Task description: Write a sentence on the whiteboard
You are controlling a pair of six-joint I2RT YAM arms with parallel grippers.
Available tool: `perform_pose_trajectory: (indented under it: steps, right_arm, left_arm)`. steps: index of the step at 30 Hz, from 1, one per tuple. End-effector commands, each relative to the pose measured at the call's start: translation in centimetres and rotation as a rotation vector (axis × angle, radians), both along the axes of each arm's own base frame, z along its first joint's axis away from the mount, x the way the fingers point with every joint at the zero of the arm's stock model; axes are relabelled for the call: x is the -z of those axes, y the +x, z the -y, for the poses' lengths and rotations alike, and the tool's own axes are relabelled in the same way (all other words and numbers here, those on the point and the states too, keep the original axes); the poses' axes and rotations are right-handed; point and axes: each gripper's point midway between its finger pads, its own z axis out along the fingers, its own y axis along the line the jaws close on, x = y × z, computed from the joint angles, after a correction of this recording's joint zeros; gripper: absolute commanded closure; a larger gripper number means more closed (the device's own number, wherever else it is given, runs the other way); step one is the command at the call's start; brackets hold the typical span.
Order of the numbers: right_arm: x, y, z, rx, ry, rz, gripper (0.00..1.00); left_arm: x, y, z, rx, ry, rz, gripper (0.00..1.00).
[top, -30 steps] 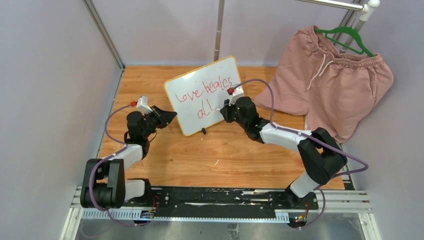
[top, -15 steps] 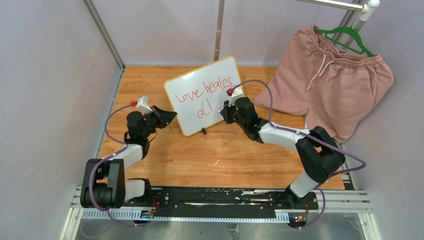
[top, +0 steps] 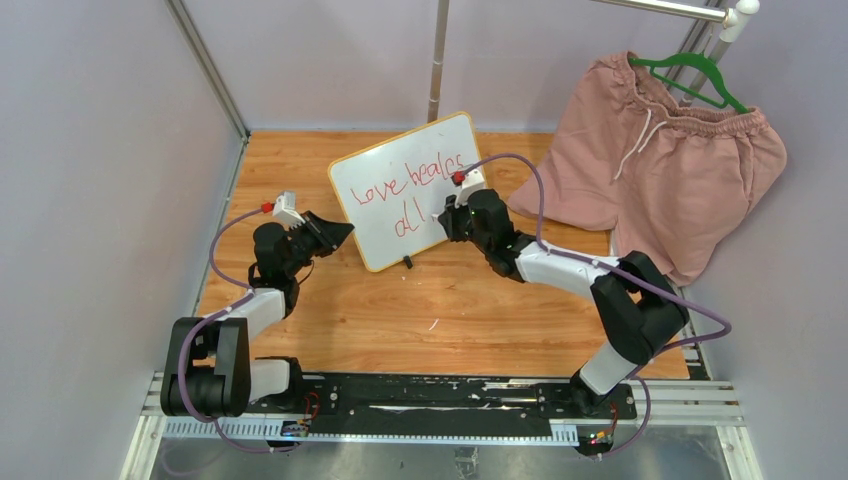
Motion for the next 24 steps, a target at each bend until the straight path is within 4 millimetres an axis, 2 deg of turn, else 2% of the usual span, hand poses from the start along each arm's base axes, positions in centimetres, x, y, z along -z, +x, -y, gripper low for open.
perform_pose_trajectory:
  steps: [1,16,24]
  right_arm:
    - [-0.2,0.3,-0.6,-0.010,-0.008,0.017,1.00]
    - [0.3,-0.4,0.0,-0.002,-0.006,0.006,1.00]
    - [-0.9,-0.4,0.1,0.002,0.012,0.031,1.00]
  left_arm:
    - [-0.5,-0.1,-0.1,-0.007,0.004,0.024,1.00]
    - [-0.6,-0.1,-0.1,-0.007,0.005,0.026,1.00]
    - [-0.6,-0.1,-0.1,-0.008,0.005,0.027,1.00]
